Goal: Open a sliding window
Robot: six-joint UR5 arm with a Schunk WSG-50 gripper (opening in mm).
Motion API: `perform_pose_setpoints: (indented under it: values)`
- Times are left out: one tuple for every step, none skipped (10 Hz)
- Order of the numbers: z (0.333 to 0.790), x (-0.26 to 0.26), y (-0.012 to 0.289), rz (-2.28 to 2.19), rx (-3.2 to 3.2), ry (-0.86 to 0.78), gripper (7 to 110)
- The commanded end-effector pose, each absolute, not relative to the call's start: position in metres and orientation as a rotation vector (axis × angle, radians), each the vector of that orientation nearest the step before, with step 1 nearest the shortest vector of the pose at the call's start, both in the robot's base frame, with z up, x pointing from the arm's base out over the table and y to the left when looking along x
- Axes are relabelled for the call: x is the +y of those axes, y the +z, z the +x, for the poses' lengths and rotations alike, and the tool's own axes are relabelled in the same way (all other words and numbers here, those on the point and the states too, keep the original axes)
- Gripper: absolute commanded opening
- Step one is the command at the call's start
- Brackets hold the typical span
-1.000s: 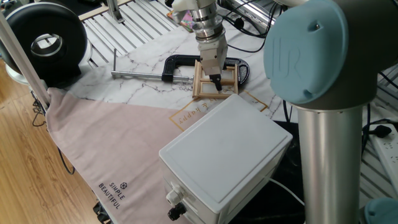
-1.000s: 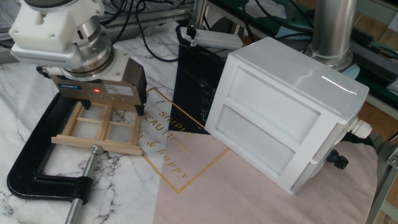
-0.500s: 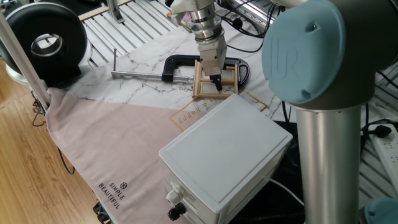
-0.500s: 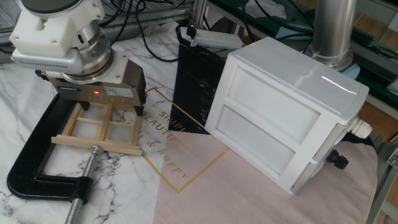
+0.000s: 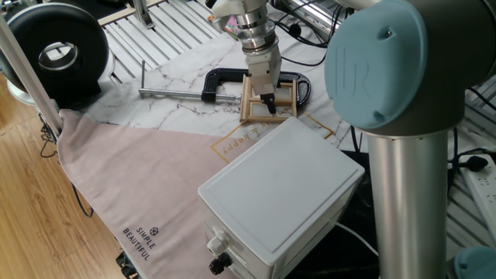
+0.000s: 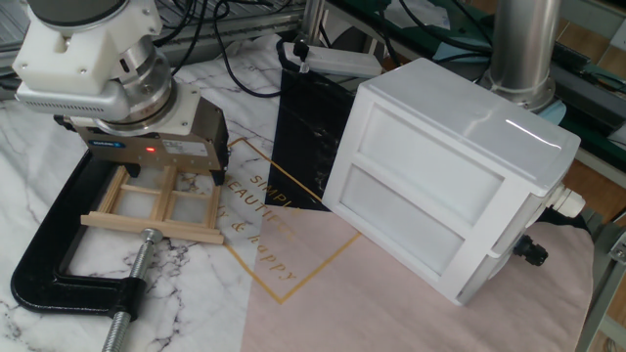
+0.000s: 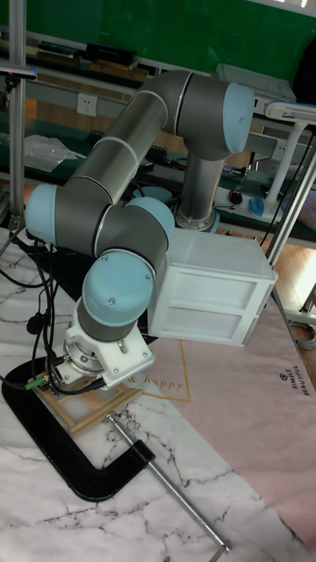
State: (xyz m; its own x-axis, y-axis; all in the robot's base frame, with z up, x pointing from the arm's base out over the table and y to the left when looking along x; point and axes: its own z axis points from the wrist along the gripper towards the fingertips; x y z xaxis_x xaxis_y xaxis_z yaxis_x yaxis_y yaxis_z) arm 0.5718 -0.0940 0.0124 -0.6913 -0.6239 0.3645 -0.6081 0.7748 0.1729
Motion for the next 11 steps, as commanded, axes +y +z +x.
perform_pose_setpoints:
  values:
    - [0.570,-0.093,0.013,0.924,-2.558,-0.069,44]
    - [0.569,-0.090,0.013,0.923,-2.555,-0.083,44]
    - [0.569,-0.089,0.013,0.924,-2.554,-0.090,44]
    - [0.569,-0.087,0.013,0.926,-2.556,-0.098,44]
    - [0.569,-0.086,0.013,0.927,-2.556,-0.102,44]
    - [0.569,-0.086,0.013,0.927,-2.556,-0.102,44]
    - [0.570,-0.086,0.012,0.928,-2.557,-0.105,44]
    - [0.570,-0.083,0.012,0.928,-2.559,-0.121,44]
    - [0.570,-0.082,0.011,0.930,-2.561,-0.124,44]
    - [0.571,-0.082,0.010,0.932,-2.561,-0.120,44]
    - [0.570,-0.085,0.009,0.929,-2.550,-0.107,44]
